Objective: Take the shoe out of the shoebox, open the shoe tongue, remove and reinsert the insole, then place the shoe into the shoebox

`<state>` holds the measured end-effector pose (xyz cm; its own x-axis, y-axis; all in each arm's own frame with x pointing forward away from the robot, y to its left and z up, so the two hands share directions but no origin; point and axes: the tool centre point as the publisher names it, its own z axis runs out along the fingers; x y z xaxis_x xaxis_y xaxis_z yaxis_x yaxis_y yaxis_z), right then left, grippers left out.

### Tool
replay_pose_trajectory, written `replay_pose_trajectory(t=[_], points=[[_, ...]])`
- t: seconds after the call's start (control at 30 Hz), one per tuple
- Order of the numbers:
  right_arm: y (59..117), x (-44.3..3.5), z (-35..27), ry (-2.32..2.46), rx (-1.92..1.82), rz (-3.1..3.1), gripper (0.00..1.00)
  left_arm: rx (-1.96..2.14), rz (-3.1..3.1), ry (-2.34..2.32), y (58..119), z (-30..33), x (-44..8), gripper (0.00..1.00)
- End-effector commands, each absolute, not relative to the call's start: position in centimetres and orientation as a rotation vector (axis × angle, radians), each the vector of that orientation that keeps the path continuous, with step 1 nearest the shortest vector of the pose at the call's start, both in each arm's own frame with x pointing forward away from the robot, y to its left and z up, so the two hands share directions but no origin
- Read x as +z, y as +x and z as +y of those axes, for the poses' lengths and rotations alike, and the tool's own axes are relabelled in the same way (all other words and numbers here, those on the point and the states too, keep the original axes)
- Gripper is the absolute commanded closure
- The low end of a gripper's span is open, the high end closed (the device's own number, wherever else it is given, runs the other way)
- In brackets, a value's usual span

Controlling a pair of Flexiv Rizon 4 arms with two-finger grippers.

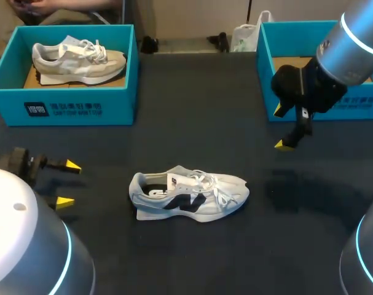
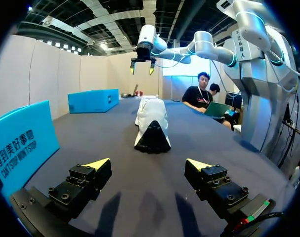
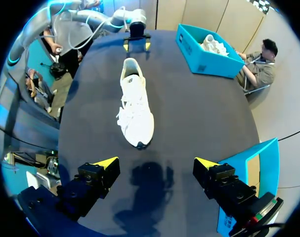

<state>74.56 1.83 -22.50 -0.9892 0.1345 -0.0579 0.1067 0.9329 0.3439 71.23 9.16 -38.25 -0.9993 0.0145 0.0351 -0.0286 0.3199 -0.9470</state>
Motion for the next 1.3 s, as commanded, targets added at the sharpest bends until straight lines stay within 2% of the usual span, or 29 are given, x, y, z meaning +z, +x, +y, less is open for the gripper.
replay_pose_trajectory(t=[0.03,0.57,1.3], points=[[74.6,-22.6,1.9,0.190,0.526,3.009,0.00,1.805,-2.525,0.016,71.1,7.7,-38.6,0.00],[74.6,-22.6,1.9,0.190,0.526,3.009,0.00,1.814,-2.509,0.005,69.8,2.8,-39.1,0.00],[74.6,-22.6,1.9,0.190,0.526,3.009,0.00,1.812,-2.512,-0.025,69.4,2.5,-39.1,0.00]])
